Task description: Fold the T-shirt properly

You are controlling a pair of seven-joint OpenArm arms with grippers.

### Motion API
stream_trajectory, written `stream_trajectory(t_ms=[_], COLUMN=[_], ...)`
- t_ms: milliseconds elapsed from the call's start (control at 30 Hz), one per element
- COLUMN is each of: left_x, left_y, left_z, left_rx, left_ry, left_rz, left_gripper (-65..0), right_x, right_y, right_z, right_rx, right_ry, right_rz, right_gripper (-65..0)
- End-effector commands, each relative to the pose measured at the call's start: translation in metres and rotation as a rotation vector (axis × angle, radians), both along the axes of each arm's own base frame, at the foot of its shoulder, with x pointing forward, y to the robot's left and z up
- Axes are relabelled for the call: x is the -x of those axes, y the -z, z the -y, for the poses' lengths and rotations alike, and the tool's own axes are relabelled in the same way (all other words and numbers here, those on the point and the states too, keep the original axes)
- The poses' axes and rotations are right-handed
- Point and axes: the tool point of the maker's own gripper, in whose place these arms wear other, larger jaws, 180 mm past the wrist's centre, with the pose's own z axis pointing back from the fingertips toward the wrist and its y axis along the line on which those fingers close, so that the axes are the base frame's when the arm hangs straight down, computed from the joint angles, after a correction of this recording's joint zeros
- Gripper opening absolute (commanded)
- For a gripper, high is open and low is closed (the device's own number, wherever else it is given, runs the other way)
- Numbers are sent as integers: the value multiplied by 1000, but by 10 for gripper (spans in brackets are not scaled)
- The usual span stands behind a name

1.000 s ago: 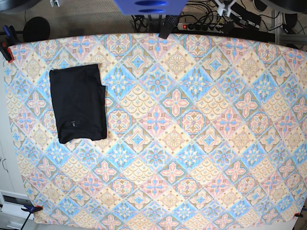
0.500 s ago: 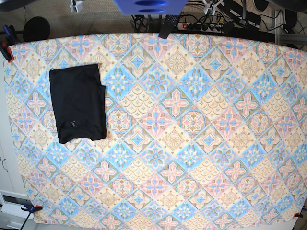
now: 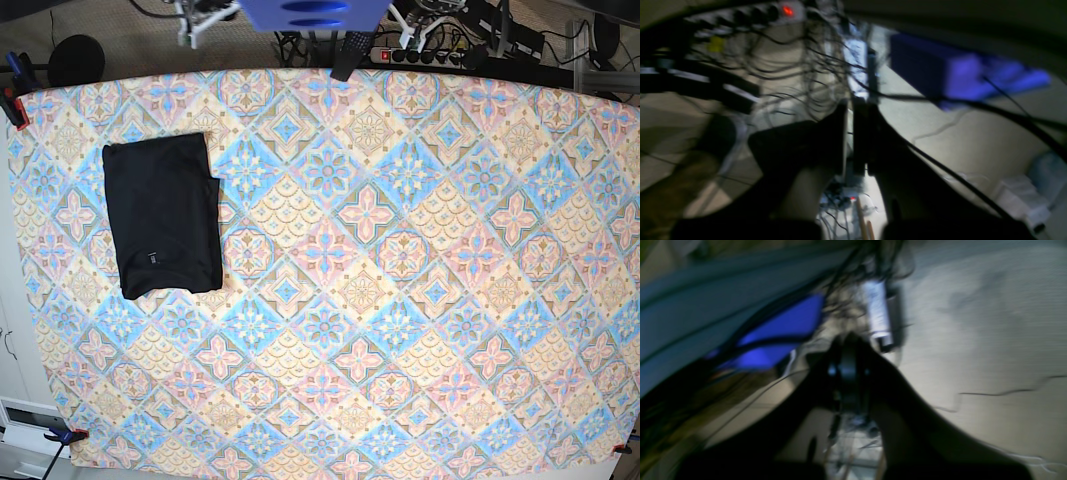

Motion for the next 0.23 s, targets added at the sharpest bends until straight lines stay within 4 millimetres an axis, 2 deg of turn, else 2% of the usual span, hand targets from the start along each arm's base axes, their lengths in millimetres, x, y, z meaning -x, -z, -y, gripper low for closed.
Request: stream_trajectory(t_ms=[0, 67, 133, 200], left_x=[7, 6, 4, -5], left_y=[-1, -1, -1, -1], left_z=[1, 6, 16, 20], left_rx=[6, 13, 27, 34], left_ry=[1, -2, -8, -10], left_rz=[-11, -10, -6, 7], left_gripper=[-627, -627, -627, -627], right_x=[7, -15, -20, -21], right_y=[0, 2, 2, 2], right_z=[-19, -44, -54, -55], right_rx=[-31, -69, -84, -86], right_ry=[8, 19, 23, 25], right_rz=[-16, 18, 26, 28], right_gripper=[-650, -649, -649, -650])
